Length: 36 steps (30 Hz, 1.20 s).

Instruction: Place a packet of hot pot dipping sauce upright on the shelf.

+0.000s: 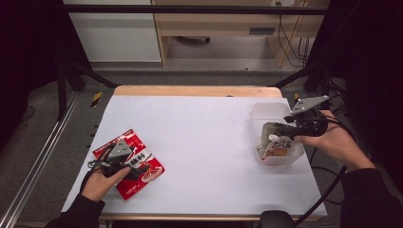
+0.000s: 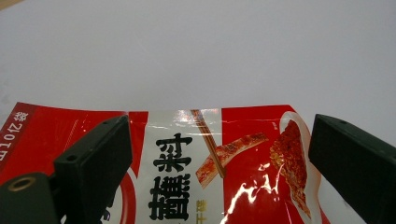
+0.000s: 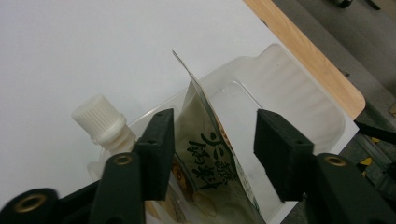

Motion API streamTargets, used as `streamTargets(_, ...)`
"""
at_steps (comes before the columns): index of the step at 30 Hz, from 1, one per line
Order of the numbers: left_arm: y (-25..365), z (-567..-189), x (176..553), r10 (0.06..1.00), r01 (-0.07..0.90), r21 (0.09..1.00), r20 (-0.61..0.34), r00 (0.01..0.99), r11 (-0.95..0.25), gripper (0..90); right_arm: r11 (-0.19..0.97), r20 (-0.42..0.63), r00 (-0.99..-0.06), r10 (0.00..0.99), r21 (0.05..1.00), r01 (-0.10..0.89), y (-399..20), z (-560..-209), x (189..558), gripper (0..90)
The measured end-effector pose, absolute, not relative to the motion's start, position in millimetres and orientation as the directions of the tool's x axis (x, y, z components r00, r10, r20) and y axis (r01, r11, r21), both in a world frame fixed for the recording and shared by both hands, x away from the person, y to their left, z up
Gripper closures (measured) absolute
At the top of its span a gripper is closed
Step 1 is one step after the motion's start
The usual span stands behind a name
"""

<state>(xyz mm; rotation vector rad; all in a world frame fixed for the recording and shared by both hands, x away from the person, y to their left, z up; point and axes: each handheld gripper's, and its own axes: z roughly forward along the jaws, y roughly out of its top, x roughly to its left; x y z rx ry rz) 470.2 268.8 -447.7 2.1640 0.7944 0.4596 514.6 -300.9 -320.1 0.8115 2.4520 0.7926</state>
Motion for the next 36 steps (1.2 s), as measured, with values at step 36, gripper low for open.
streamTargets(36, 285, -439, 468, 0.724, 0.399, 0.758, 0.138, 0.675, -0.517, 6.1, 0.589, -0.254, -0.712, 0.654, 0.762, 0.269, -131, -341, 465, 11.9)
